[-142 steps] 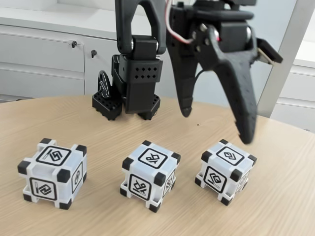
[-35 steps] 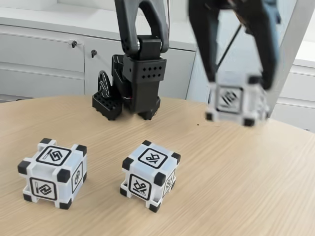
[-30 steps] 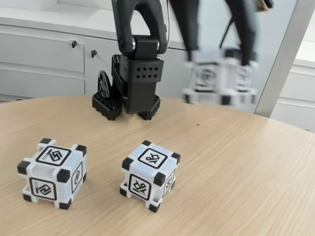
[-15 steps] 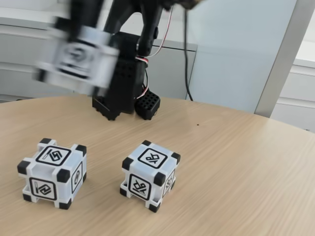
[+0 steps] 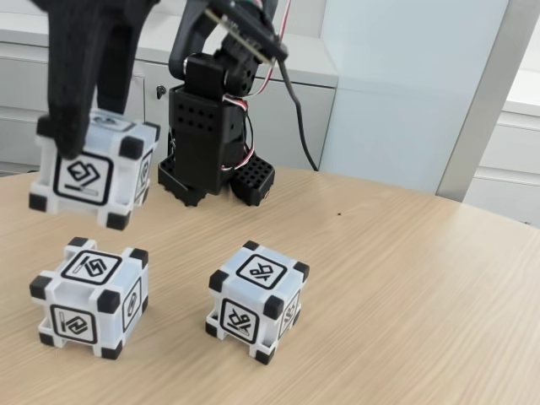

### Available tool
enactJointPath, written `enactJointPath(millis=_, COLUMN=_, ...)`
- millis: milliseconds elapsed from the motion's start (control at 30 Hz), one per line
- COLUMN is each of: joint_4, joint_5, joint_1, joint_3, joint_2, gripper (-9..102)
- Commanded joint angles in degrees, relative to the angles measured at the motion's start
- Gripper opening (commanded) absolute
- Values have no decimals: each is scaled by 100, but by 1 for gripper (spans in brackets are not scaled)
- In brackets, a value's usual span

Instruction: Stack cubes from left to right.

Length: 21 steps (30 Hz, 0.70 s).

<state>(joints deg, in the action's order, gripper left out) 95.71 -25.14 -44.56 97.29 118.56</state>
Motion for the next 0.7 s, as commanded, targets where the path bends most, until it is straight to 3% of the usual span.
enactJointPath(millis=0, joint_4=-79, joint_5=-18, joint_1=18, joint_3=-44, joint_2=-88, gripper=0)
enactJointPath(millis=467, joint_4=-105, joint_5=202, joint_1=26, joint_3=-141, joint_2=-905, gripper=0)
enactJointPath(millis=667, joint_4=-905, joint_5=343, joint_1=26, joint_3=-149, joint_2=-967, gripper=0)
